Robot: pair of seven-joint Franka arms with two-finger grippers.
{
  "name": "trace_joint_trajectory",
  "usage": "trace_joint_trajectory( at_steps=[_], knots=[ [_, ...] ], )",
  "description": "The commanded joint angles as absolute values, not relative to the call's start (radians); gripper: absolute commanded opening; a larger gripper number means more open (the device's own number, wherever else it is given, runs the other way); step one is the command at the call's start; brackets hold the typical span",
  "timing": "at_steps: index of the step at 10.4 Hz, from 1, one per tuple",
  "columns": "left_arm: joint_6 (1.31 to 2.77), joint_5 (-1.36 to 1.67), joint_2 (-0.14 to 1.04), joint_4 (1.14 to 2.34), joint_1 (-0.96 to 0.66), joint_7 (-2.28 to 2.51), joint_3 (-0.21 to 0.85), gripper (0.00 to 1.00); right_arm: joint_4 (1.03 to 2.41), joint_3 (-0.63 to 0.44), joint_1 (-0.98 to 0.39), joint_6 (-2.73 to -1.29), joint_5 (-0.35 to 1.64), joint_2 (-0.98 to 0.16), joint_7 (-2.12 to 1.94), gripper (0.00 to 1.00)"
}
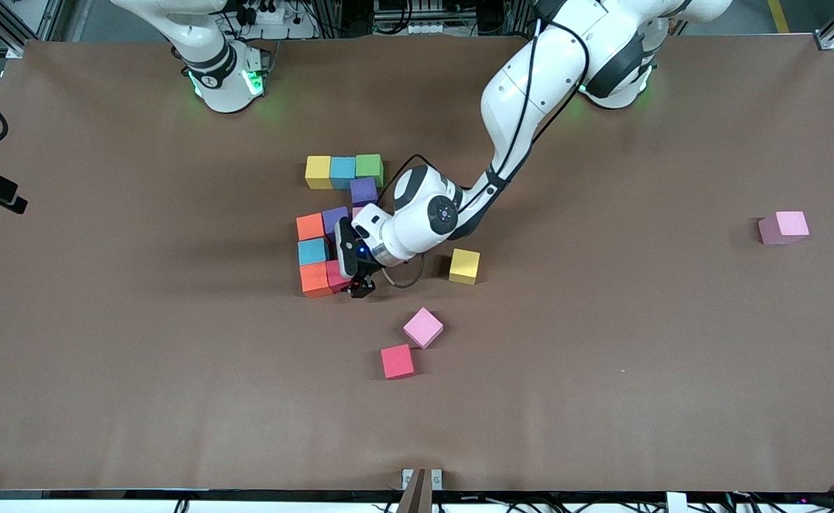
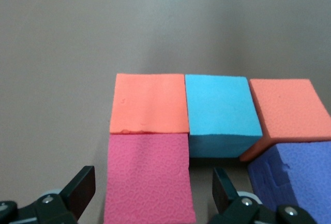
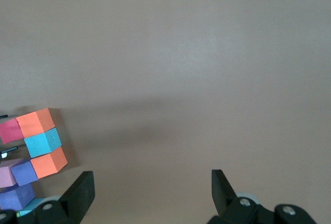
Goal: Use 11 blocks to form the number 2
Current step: 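Open the left gripper to release the red block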
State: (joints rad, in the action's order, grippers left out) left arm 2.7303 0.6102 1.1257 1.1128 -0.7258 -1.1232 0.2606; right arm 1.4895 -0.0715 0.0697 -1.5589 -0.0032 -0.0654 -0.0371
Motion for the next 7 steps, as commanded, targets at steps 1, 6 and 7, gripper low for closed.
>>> trace_joint_trajectory(
  at_steps=[1, 6, 7],
  knots=[
    [2.731, 0.6, 1.092, 1.124, -0.7, -1.14, 0.308, 1.0, 1.491, -0.071, 0.071, -1.552, 0.008, -0.061, -0.049, 1.0],
    [2.591, 0.597, 1.0, 1.14, -0.629, -1.137, 0.328, 1.0, 1.491, -0.071, 0.071, -1.554, 0.008, -0.063, -0.049, 1.0],
    [2.565, 0.597, 0.986, 1.14, -0.603, -1.138, 0.327, 1.0, 1.491, -0.071, 0.071, -1.554, 0.008, -0.063, -0.049, 1.0]
  ],
)
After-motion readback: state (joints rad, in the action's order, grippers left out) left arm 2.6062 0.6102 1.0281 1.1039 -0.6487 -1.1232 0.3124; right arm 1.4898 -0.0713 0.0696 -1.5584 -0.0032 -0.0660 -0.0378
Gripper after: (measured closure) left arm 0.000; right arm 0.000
